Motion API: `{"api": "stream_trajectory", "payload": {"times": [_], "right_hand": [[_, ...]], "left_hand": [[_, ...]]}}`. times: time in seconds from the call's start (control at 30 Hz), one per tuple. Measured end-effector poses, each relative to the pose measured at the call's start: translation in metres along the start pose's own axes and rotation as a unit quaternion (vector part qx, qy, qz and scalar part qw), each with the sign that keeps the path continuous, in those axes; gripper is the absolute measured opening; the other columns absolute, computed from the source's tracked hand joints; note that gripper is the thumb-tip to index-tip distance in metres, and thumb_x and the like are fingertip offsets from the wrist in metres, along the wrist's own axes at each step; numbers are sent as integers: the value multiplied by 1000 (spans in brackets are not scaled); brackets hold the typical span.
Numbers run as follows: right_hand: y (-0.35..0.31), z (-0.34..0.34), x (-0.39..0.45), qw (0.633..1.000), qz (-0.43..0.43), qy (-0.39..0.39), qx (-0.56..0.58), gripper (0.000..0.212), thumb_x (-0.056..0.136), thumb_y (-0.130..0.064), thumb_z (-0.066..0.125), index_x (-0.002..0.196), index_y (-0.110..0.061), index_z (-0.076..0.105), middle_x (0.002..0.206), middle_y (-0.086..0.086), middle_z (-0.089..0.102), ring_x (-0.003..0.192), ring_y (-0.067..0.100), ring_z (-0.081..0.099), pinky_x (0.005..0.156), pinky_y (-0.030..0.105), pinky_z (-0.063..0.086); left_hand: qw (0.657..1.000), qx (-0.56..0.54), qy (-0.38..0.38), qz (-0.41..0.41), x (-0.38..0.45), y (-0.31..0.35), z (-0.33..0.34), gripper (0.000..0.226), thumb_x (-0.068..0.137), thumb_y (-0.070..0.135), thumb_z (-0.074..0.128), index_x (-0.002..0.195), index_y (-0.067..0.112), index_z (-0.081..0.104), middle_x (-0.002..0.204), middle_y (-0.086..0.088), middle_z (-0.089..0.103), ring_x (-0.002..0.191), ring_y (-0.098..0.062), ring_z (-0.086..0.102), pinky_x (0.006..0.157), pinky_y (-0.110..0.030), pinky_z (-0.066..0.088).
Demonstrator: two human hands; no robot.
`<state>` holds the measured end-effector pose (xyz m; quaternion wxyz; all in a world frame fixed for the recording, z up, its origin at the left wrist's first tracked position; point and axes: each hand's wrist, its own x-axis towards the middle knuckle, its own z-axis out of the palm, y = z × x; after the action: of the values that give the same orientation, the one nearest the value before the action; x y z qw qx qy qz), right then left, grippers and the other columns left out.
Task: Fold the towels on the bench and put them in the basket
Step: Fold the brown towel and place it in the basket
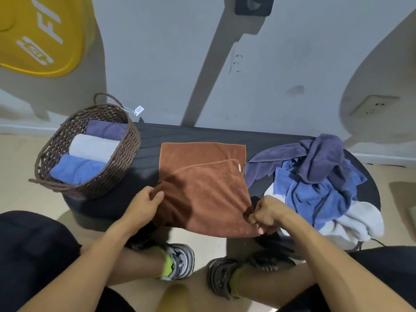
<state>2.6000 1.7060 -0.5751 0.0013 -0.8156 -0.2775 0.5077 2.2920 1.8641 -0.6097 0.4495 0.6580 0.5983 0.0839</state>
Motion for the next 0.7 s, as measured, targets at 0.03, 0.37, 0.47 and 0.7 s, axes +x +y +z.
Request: {"api": "stream_trajectory", "payload": {"times": [0.03,0.37,0.47,0.7], "right_hand": [[-1,0,0,1000,13,-2,-24,15,80,-20,73,78,-6,70,62,9,72,59,22,73,61,34,62],[-74,-1,-6,916,-319,220,-106,10,88,-27,61,82,-18,61,86,0,72,83,27,65,76,37,52],[-124,11,4,903,-377,196,-66,5,87,-19,65,84,-21,62,90,-5,70,86,20,64,83,29,46],[-216,43,53,905,-365,85,-199,29,86,-28,73,112,-17,67,116,4,65,110,24,61,98,29,45]], "left_hand": [[1000,-17,19,7,0,1,4,14,96,35,58,90,22,59,85,4,66,79,-12,61,62,-27,42],[1000,-2,-14,-7,2,-8,24,14,87,35,65,86,26,55,85,6,64,76,-7,60,56,-23,40],[999,-24,-29,-9,-3,-7,25,20,84,39,66,93,26,54,91,5,64,80,-10,62,60,-26,46],[994,-100,-54,-10,-9,-9,20,25,84,45,67,98,28,55,93,9,68,88,-11,66,74,-31,53]]}}
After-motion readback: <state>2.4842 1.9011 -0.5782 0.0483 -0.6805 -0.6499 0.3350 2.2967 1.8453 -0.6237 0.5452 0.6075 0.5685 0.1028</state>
